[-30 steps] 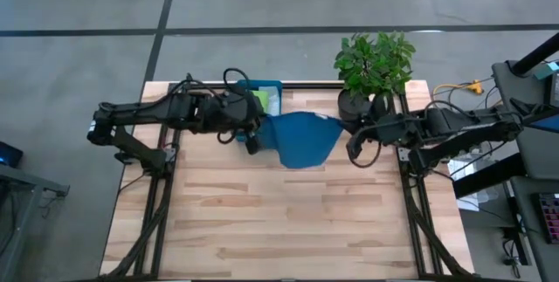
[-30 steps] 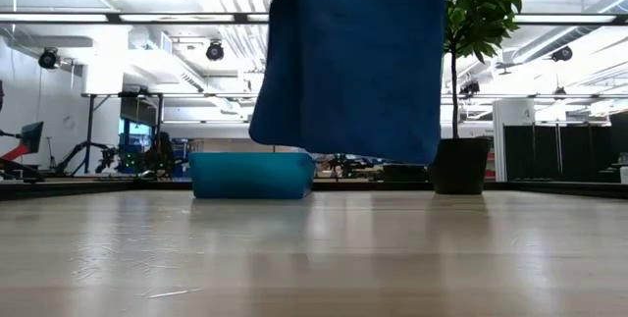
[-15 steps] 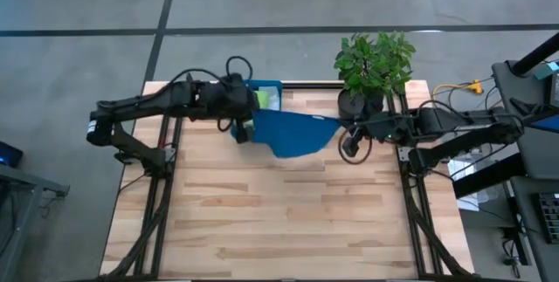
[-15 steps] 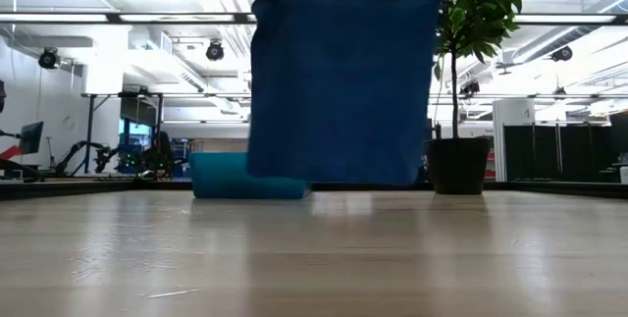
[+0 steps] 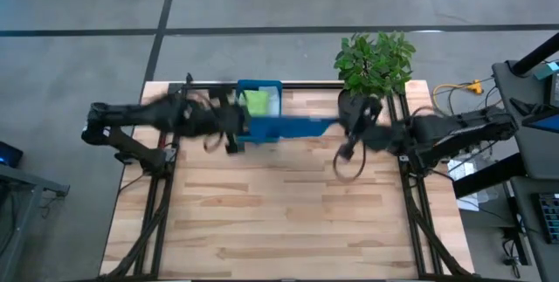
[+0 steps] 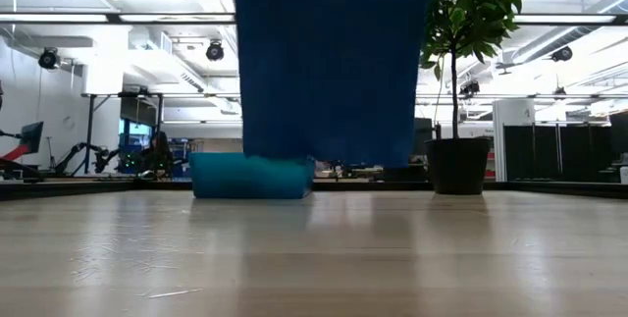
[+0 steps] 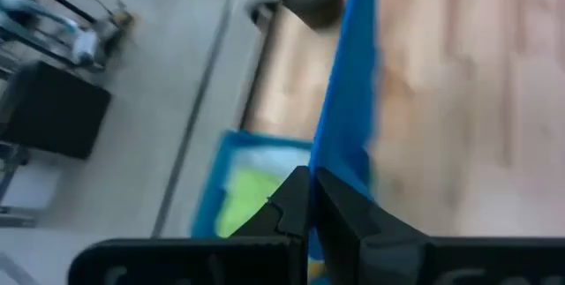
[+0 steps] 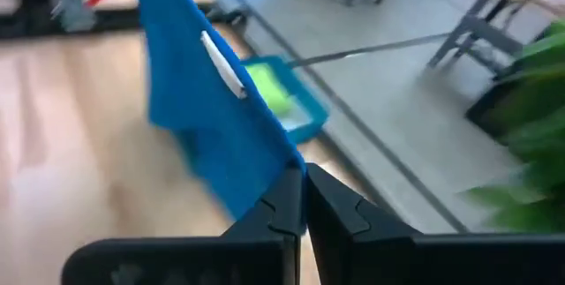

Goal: Fold microfiber towels
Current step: Fold the blue microfiber cloth

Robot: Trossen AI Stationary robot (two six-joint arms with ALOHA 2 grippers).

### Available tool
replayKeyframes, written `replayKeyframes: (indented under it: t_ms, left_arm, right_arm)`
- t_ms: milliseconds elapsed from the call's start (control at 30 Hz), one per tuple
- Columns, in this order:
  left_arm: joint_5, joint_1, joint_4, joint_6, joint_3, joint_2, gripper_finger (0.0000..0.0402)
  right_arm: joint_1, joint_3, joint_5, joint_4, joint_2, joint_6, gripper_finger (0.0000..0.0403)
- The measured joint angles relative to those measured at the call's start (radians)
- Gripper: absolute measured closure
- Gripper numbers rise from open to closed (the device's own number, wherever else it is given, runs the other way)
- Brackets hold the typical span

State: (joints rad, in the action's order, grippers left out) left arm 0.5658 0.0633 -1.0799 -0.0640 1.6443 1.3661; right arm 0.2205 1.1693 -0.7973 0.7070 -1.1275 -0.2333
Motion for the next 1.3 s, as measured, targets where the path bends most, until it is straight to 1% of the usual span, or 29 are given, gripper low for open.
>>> replayKeyframes:
  t_ms: [100,200,233,300,367,433,533,600,633,700,800,933,1033,1167,1200,1300]
  left_arm:
    - [0.02,0.115,-0.011,0.133,-0.095,0.028,0.0401]
    - [0.021,0.221,0.022,0.296,-0.21,0.038,0.0401]
    - [0.02,0.256,0.032,0.352,-0.25,0.038,0.0401]
    - [0.009,0.321,0.066,0.464,-0.331,0.041,0.0401]
    - [-0.035,0.374,0.136,0.536,-0.412,0.041,0.0401]
    - [-0.125,0.419,0.214,0.566,-0.485,0.041,0.0401]
    - [-0.273,0.458,0.394,0.595,-0.565,0.061,0.0401]
    - [-0.323,0.471,0.438,0.62,-0.612,0.081,0.0401]
    - [-0.346,0.475,0.469,0.635,-0.628,0.095,0.0401]
    - [-0.379,0.476,0.521,0.662,-0.646,0.118,0.0401]
    - [-0.4,0.474,0.567,0.665,-0.654,0.147,0.0401]
    - [-0.414,0.451,0.677,0.622,-0.652,0.169,0.0401]
    - [-0.485,0.425,0.737,0.573,-0.658,0.188,0.0401]
    - [-0.64,0.376,0.88,0.52,-0.682,0.229,0.0401]
    - [-0.665,0.365,0.93,0.506,-0.687,0.247,0.0401]
    - [-0.675,0.341,0.996,0.502,-0.694,0.298,0.0401]
  right_arm:
    - [0.09,-0.051,-0.012,0.013,-0.05,-0.111,0.0395]
    - [0.181,-0.12,-0.011,0.03,-0.095,-0.286,0.0395]
    - [0.213,-0.145,-0.004,0.028,-0.11,-0.353,0.0395]
    - [0.272,-0.197,0.044,0.003,-0.137,-0.462,0.0394]
    - [0.327,-0.25,0.116,-0.024,-0.163,-0.552,0.0395]
    - [0.374,-0.305,0.205,-0.078,-0.191,-0.616,0.0394]
    - [0.436,-0.367,0.321,-0.204,-0.236,-0.695,0.0394]
    - [0.469,-0.398,0.375,-0.264,-0.27,-0.745,0.0394]
    - [0.483,-0.407,0.385,-0.287,-0.289,-0.771,0.0394]
    - [0.507,-0.414,0.392,-0.303,-0.317,-0.824,0.0394]
    - [0.522,-0.413,0.405,-0.344,-0.346,-0.863,0.0394]
    - [0.521,-0.412,0.425,-0.385,-0.355,-0.866,0.0394]
    - [0.521,-0.412,0.461,-0.39,-0.355,-0.858,0.0394]
    - [0.522,-0.412,0.472,-0.392,-0.354,-0.867,0.0394]
    - [0.522,-0.412,0.473,-0.394,-0.354,-0.867,0.0394]
    - [0.521,-0.412,0.483,-0.402,-0.353,-0.869,0.0394]
